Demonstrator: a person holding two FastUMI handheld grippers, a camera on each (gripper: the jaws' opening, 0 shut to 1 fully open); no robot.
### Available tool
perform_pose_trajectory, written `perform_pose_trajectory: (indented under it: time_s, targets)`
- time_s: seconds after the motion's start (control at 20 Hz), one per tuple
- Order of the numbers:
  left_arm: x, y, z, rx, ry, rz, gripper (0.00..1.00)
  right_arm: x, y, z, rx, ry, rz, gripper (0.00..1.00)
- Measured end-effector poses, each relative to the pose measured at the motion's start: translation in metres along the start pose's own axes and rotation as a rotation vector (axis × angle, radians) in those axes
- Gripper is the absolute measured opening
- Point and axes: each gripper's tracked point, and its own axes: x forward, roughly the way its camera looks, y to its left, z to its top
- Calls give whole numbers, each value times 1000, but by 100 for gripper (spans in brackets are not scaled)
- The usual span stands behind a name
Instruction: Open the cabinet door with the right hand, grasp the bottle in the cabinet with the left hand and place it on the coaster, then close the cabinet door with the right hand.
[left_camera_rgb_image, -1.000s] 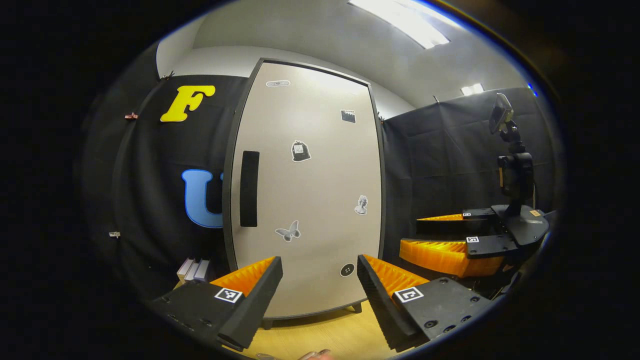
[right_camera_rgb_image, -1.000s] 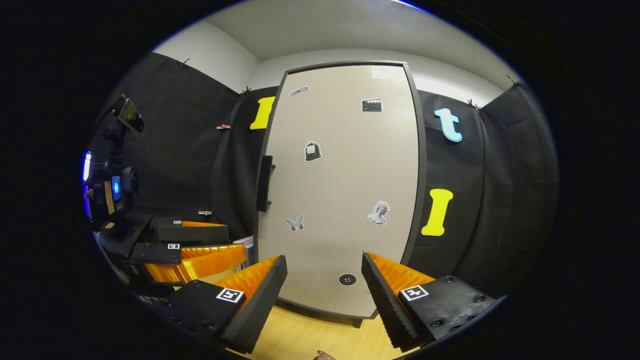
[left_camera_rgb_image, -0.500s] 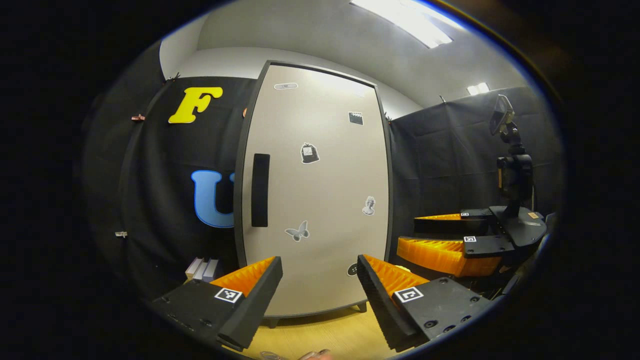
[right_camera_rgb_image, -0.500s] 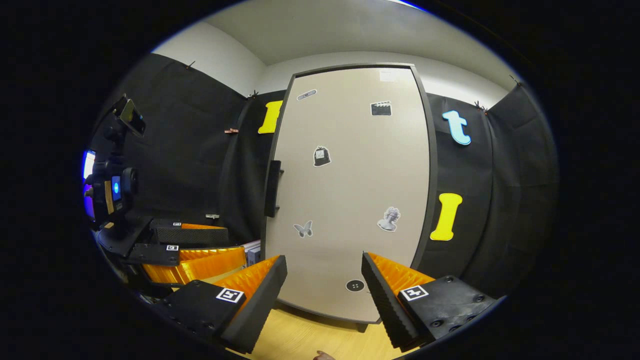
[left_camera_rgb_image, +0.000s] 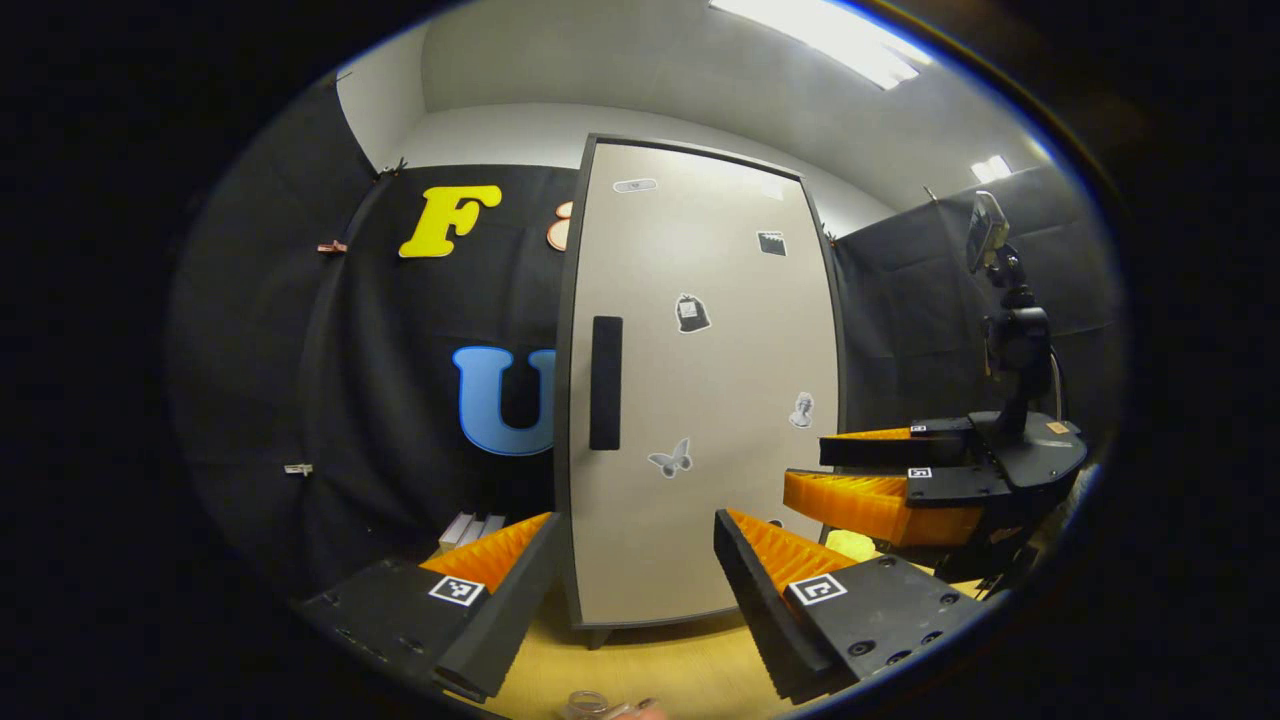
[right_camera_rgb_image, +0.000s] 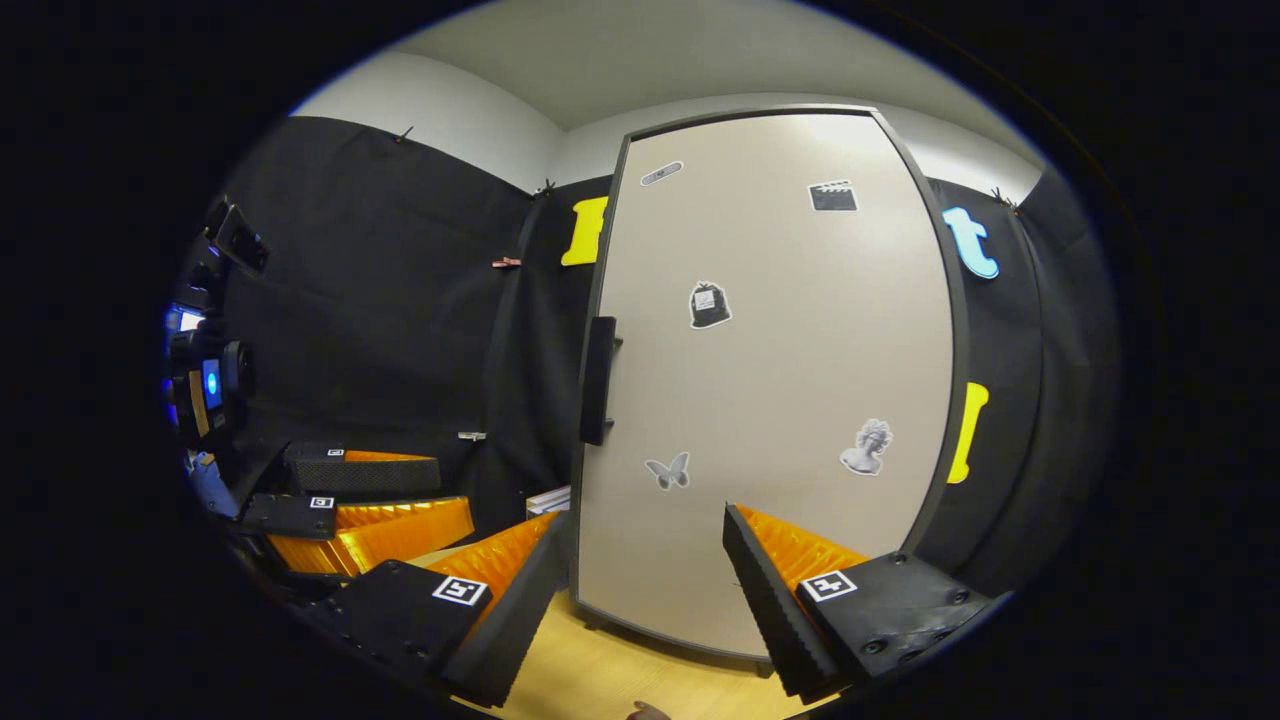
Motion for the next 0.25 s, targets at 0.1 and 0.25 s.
perform_pose_trajectory:
  time_s: [0.1, 0.25]
  targets:
    - [-1, 8, 0, -1, 1, 22, 95, 6, 3, -1, -7, -4, 16, 98]
    - [-2, 14, 0, 6, 6, 40, 95, 16, 6, -1, -10, -10, 28, 98]
